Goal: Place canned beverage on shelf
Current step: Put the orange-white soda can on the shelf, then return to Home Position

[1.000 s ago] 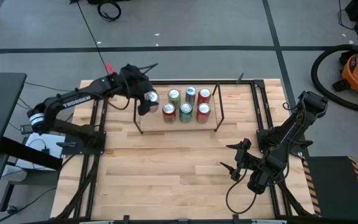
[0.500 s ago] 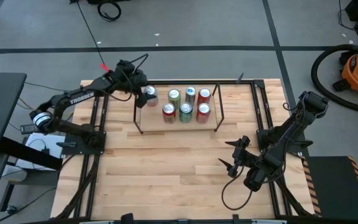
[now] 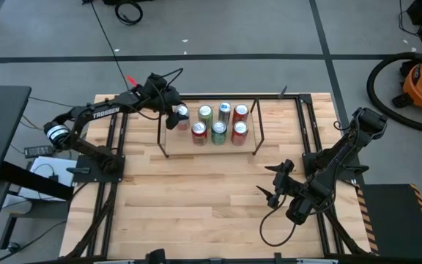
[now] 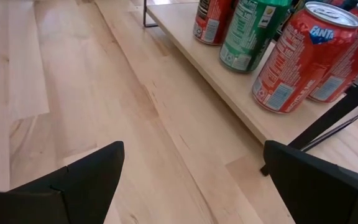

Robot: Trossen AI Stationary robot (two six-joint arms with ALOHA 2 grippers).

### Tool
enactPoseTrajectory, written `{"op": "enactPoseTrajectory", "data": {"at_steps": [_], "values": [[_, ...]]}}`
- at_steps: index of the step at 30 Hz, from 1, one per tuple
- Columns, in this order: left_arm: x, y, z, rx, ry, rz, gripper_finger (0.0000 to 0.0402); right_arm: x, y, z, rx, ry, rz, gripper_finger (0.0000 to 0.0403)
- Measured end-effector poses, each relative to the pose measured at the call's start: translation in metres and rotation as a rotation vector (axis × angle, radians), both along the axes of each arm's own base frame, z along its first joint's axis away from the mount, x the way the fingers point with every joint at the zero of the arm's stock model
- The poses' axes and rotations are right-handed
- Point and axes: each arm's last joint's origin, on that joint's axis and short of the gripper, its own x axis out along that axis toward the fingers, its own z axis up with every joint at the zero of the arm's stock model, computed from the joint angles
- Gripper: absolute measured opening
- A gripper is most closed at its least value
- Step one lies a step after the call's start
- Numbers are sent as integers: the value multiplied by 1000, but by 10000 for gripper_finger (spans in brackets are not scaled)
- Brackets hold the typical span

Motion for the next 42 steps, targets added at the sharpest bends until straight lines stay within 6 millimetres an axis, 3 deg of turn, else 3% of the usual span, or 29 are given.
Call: {"op": "enactPoseTrajectory", "data": {"at_steps": [10, 24, 35, 42], "values": [[1, 1, -1, -16, 8, 30, 315, 0, 0, 0, 2, 2, 1, 396], [12, -13, -1, 64, 83, 37, 382, 0, 0, 0, 9, 6, 3, 396], [20, -13, 35, 72, 96, 40, 385, 0, 1, -1, 18, 13, 6, 396], [19, -19, 70, 33, 205, 156, 385, 0, 1, -1, 21, 19, 10, 396]]}}
